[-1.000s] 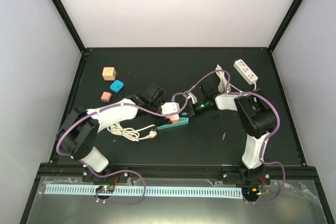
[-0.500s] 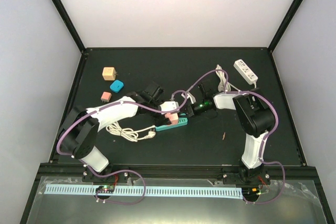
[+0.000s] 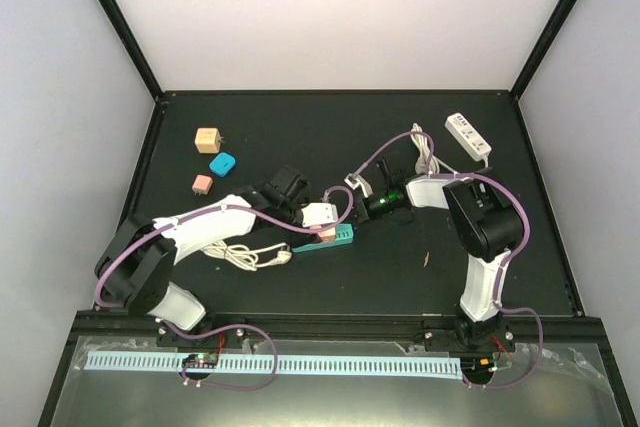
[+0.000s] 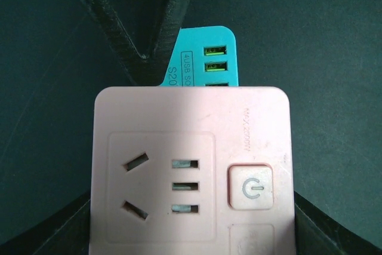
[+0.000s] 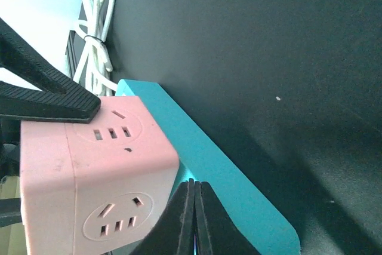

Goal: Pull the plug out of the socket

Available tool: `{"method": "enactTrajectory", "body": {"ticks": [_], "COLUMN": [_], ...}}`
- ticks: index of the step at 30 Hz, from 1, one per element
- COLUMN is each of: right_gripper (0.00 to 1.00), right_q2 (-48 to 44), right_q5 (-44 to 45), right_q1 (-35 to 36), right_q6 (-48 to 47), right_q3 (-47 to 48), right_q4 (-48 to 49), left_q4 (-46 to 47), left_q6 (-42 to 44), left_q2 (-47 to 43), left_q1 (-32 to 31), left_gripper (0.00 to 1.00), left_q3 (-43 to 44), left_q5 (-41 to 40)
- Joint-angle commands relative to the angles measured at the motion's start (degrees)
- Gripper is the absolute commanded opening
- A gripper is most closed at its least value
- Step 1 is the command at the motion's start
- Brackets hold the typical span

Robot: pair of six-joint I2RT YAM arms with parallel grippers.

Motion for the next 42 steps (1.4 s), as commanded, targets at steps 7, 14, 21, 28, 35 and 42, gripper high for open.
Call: {"method": "enactTrajectory", "body": {"ticks": [7, 14, 21, 28, 35, 42], "right_gripper": [0.1, 0.42, 0.59, 0.62, 0.62, 0.62], "right_q2": [2.2, -7.8, -15.5, -13.5, -13.3, -13.7], "right_q5": [7.3, 5.0, 4.9, 3.3, 3.1, 3.5], "right_q1": [0.1, -0.2, -0.1, -0.1, -0.1, -0.1], "right_q6": [-3.0, -7.3, -15.1, -14.0, -12.6, -12.4], "right_q3": [-0.8, -4.7, -10.9, -11.8, -11.6, -11.3], "right_q4": [-3.0, 4.1, 10.7, 13.5, 13.6, 13.4], "left_q4": [1.2, -3.9, -7.8, -5.6, -6.2, -10.4], "left_q6": [-0.7, 7.4, 14.0, 10.2, 4.2, 2.3], "left_q2": [-0.9, 0.7, 1.2, -0.9, -2.9, -3.6], "left_q1": [0.9, 2.0, 3.8, 4.2, 4.1, 4.8], "left_gripper": [0.22, 0.2, 0.19, 0.19, 0.2, 0.19], "left_q3": [4.5, 4.2, 4.1, 3.5, 5.9, 9.8], "left_q5": [5.6, 8.1, 9.7, 10.8, 15.3, 15.3]}}
